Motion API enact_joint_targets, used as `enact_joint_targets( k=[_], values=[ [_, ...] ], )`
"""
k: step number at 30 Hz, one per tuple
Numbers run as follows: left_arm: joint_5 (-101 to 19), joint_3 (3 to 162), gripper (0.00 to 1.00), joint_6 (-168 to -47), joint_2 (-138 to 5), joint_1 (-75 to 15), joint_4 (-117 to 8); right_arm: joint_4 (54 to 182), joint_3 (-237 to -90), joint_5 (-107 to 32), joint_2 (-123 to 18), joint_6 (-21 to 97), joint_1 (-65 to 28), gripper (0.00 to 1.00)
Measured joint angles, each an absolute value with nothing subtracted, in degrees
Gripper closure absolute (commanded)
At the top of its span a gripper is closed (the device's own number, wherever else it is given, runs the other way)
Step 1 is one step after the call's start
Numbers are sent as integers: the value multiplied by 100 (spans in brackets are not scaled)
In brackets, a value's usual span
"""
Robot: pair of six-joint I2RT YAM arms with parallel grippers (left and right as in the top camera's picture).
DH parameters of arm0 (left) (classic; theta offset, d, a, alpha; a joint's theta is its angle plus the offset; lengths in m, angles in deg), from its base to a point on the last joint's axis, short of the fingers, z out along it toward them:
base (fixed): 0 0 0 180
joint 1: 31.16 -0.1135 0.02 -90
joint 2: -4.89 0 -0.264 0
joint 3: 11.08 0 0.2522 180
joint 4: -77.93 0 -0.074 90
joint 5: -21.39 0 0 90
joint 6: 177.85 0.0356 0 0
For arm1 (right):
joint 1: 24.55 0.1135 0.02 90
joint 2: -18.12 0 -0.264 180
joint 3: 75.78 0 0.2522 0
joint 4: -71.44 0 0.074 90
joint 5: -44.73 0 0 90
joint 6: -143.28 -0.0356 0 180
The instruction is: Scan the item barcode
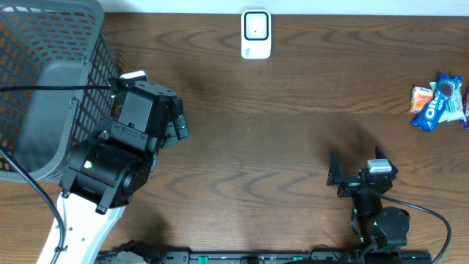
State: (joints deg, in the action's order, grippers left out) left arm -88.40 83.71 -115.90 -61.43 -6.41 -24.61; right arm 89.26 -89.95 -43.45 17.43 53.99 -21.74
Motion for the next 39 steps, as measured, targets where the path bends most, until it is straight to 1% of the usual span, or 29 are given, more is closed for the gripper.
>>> enact_joint_targets(
  k=[20, 30, 39],
  values=[
    [-8840, 8371, 2, -11590, -6143, -641, -2461, 8930, -8995, -4367, 1743, 5764, -2174, 1],
    [-8840, 8371, 2, -11590, -6143, -641, -2461, 8930, -8995, -4367, 1743, 5261, -2174, 1],
    [-8840, 8371, 2, -11590, -6143, -641, -2461, 8926, -8995, -4360, 1743, 5104, -2174, 1]
  ],
)
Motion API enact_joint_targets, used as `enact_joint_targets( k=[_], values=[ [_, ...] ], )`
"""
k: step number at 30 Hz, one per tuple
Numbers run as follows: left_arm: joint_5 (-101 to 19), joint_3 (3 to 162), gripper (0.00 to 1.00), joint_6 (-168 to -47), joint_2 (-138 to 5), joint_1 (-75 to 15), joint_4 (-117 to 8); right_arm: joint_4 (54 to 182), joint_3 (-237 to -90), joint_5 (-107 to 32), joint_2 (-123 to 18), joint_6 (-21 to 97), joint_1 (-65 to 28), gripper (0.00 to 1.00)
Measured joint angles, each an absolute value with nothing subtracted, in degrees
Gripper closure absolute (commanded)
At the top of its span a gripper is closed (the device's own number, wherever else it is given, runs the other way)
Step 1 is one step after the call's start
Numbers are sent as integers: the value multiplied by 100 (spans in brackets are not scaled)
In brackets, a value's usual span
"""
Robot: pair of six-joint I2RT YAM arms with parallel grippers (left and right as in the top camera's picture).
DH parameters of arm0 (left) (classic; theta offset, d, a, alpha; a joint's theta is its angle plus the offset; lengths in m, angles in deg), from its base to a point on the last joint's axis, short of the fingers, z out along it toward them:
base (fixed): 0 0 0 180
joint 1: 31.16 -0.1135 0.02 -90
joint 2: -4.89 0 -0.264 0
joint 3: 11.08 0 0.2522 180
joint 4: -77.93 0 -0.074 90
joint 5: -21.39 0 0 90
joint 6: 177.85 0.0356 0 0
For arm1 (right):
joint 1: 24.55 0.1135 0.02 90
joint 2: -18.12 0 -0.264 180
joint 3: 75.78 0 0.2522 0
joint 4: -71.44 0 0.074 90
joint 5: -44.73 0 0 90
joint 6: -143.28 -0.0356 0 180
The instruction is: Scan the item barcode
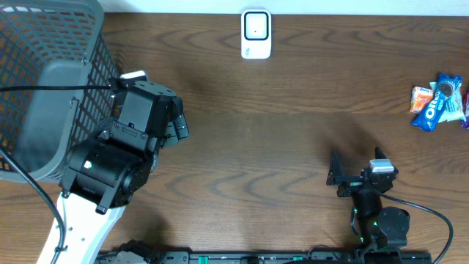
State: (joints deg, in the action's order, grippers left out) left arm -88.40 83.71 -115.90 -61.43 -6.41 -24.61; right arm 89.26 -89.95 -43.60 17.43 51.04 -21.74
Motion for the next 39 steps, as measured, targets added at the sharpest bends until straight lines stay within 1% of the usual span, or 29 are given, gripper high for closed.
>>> enact_joint_targets(
  k=[34, 39],
  values=[
    [-8838, 8371, 2, -11590, -6134, -641, -2450, 8926, -8995, -4360, 1743, 5088, -2174, 1],
    [-8832, 8002, 2, -11590, -5774, -691, -2601, 8924, -8995, -4360, 1743, 5088, -2174, 1]
  ],
)
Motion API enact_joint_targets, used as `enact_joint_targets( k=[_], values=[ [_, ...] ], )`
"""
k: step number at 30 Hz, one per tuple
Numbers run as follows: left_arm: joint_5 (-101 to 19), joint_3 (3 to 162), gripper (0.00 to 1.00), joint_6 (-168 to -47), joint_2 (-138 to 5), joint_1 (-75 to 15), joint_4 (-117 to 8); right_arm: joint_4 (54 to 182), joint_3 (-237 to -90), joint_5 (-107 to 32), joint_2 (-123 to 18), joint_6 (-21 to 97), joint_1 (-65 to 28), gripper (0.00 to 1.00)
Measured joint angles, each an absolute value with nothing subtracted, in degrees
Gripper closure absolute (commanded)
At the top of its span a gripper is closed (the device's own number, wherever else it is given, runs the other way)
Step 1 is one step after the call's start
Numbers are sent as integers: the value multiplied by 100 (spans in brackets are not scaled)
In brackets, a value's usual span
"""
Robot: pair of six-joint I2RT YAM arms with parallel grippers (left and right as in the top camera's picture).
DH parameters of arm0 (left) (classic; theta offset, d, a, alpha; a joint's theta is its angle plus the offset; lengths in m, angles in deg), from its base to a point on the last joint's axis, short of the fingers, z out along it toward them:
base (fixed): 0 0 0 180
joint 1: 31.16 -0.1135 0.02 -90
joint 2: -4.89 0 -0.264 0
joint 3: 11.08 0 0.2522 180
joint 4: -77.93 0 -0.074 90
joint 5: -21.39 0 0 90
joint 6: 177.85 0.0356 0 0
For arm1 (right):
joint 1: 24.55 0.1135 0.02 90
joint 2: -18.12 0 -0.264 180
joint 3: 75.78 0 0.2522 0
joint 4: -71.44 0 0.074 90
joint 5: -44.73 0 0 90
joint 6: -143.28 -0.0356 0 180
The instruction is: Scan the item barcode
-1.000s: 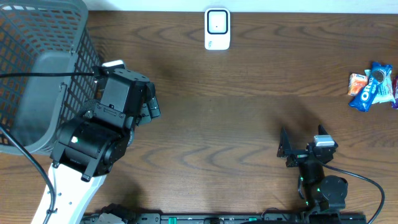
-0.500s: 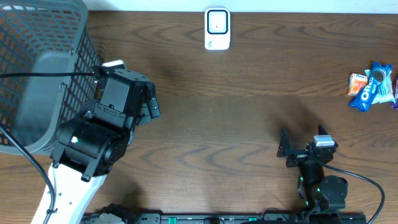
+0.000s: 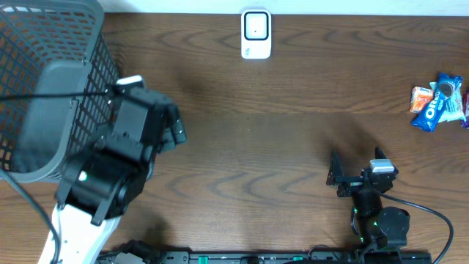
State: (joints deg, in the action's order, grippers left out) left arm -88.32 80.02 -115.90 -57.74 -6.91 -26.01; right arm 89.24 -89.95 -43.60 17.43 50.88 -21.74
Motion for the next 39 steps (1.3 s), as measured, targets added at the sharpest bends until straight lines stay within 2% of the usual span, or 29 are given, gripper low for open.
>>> enact_joint_targets(
  k=[8, 13, 20, 32, 39],
  values=[
    [-8648, 5643, 2, -11590, -4423, -1436, -4120, 8926, -8995, -4360, 1743, 5086, -2174, 1],
    [-8495, 4288, 2, -11590, -3243, -2085, -4225, 8921, -8995, -4362, 1748, 5086, -2174, 1],
    [-8477, 3270, 2, -11430, -1350, -2735, -4830, 8926, -8995, -4360, 1748, 5086, -2174, 1],
    [-7588, 1182, 2, -9986, -194, -2807, -8426, 8924, -8995, -4362, 1748, 5086, -2174, 1],
    [-7470, 347, 2, -9828, 329, -3030, -9451, 8926, -8995, -4362, 1748, 5086, -2174, 1]
  ],
)
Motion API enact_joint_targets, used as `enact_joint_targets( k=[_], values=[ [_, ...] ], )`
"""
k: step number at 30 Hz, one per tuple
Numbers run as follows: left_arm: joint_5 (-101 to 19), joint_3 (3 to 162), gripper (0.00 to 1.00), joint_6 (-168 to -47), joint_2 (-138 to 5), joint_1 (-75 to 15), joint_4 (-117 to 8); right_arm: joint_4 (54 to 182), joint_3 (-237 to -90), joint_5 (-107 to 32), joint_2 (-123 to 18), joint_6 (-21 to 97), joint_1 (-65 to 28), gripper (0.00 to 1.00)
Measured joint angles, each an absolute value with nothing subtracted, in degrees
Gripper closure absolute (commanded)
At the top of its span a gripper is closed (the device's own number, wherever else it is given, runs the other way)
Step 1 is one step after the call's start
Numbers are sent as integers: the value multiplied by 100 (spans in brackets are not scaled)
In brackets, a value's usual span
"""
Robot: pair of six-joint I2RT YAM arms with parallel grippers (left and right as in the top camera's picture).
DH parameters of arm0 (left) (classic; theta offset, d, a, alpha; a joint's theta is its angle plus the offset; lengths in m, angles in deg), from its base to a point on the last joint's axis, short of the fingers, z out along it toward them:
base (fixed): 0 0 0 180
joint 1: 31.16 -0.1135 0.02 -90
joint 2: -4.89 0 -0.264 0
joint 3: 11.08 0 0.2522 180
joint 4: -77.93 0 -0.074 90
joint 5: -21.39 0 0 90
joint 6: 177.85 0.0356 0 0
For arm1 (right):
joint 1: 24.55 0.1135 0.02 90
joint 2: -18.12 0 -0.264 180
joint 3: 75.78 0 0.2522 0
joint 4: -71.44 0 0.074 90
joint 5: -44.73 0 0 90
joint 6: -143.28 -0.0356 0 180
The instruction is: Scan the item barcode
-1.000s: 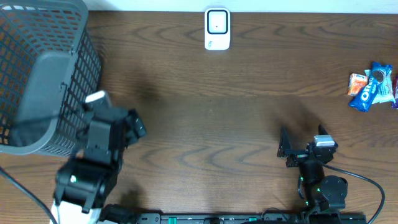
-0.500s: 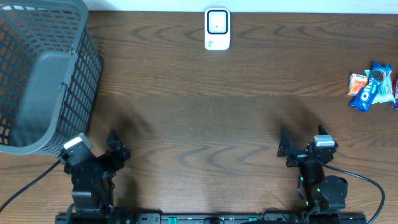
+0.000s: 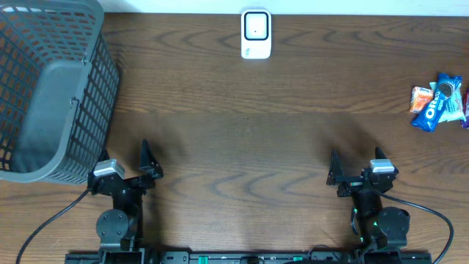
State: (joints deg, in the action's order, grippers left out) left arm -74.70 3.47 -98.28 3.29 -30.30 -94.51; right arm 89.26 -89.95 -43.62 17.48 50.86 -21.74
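In the overhead view a white barcode scanner point(image 3: 256, 34) stands at the middle of the table's far edge. Snack packets point(image 3: 440, 101), blue Oreo packs and an orange one, lie at the far right edge. My left gripper point(image 3: 149, 161) sits folded low at the front left, holding nothing that I can see. At the front right my right gripper point(image 3: 333, 170) rests the same way, far from the packets. At this size both pairs of fingers are too small to show how they stand.
A large grey wire basket point(image 3: 102, 95) fills the far left corner; I can make out no item inside it. Dark wooden table point(image 3: 242, 147) lies between the two arms and the scanner.
My left arm was stretched out beside the basket's right wall. It is now folded back at the front left edge. The right arm, scanner and packets have not moved.
At the two oldest moments my left arm hung still by the basket's right wall, its gripper at about mid-table height. Then it had shifted slightly left and blurred. Now it is folded at the front edge. My right arm stayed folded throughout.
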Motion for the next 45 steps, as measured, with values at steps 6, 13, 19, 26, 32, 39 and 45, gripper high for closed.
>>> enact_joint_targets(
  k=[6, 13, 19, 26, 32, 39, 45],
  values=[
    [-7450, 302, 2, -9826, 416, -3268, -9429, 8926, -8995, -4360, 1748, 5086, -2174, 1],
    [-7323, 363, 2, -9616, 431, -3290, -8738, 8926, -8995, -4362, 1750, 5086, -2174, 1],
    [-7022, 391, 2, -8963, 431, -3290, -8668, 8926, -8995, -4362, 1750, 5086, -2174, 1],
    [-6950, 393, 2, -8705, 431, -3290, -8658, 8926, -8995, -4360, 1750, 5086, -2174, 1],
    [-6893, 396, 2, -8628, 431, -3290, -8649, 8926, -8995, -4362, 1750, 5086, -2174, 1],
    [-6891, 396, 2, -8681, 431, -3290, -8647, 8926, -8995, -4362, 1750, 5086, -2174, 1],
    [-6891, 396, 2, -8766, 431, -3290, -8647, 8926, -8995, -4362, 1750, 5086, -2174, 1]
  ],
)
